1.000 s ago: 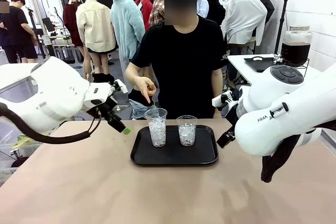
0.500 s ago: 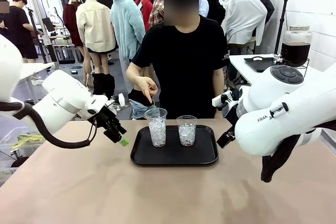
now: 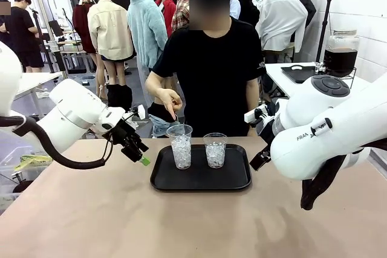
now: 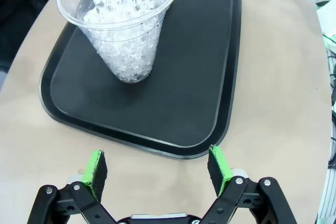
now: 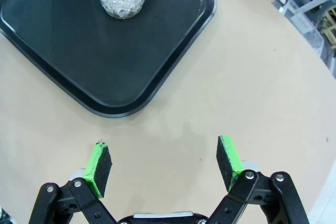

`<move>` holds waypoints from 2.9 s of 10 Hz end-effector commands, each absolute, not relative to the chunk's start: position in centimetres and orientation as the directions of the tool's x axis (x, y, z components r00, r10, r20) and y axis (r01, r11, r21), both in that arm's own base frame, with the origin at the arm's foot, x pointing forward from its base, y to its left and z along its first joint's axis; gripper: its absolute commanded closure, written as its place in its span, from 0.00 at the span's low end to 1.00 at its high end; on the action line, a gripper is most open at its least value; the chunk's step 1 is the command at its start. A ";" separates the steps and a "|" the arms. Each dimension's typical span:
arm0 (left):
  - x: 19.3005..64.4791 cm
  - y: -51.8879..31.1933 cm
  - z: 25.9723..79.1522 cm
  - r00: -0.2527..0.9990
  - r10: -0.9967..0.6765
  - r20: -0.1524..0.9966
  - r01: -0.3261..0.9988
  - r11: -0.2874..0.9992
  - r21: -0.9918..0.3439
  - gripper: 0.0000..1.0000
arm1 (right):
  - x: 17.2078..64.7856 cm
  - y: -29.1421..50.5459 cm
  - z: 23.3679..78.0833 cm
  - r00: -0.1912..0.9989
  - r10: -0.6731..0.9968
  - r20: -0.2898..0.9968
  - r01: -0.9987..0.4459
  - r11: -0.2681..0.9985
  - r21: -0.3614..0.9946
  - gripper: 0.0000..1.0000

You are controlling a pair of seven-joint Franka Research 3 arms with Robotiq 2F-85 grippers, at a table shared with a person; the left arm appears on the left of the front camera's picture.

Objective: Pour the drink into the iced cup.
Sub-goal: Pick up the iced cup indicated by the human and present it to them.

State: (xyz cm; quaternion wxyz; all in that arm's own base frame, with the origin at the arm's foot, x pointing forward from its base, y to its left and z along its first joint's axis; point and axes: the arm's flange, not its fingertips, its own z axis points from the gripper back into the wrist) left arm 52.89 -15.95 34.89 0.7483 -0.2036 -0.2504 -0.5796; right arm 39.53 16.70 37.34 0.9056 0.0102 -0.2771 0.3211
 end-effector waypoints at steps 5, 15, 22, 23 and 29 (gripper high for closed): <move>57.5 -16.4 32.1 0.130 -0.594 0.794 0.991 0.089 -0.096 0.00 | 39.5 16.7 37.3 0.641 0.575 0.508 -0.587 0.794 -0.158 0.00; 60.3 -19.5 28.8 0.030 -0.467 0.884 0.998 0.068 0.003 0.00 | 39.5 16.7 37.3 0.641 0.575 0.508 -0.587 0.794 -0.158 0.00; 61.8 -21.1 27.7 0.048 -0.417 0.908 0.999 0.026 -0.041 0.00 | 39.5 16.7 37.3 0.641 0.575 0.508 -0.587 0.794 -0.158 0.00; 61.6 -21.4 27.5 0.036 -0.418 0.908 0.999 0.020 -0.030 0.00 | 39.5 16.7 37.3 0.641 0.575 0.508 -0.587 0.794 -0.158 0.00; 61.7 -22.5 26.8 0.018 -0.396 0.918 0.999 -0.022 -0.030 0.00 | 39.5 16.7 37.3 0.641 0.575 0.508 -0.587 0.794 -0.158 0.00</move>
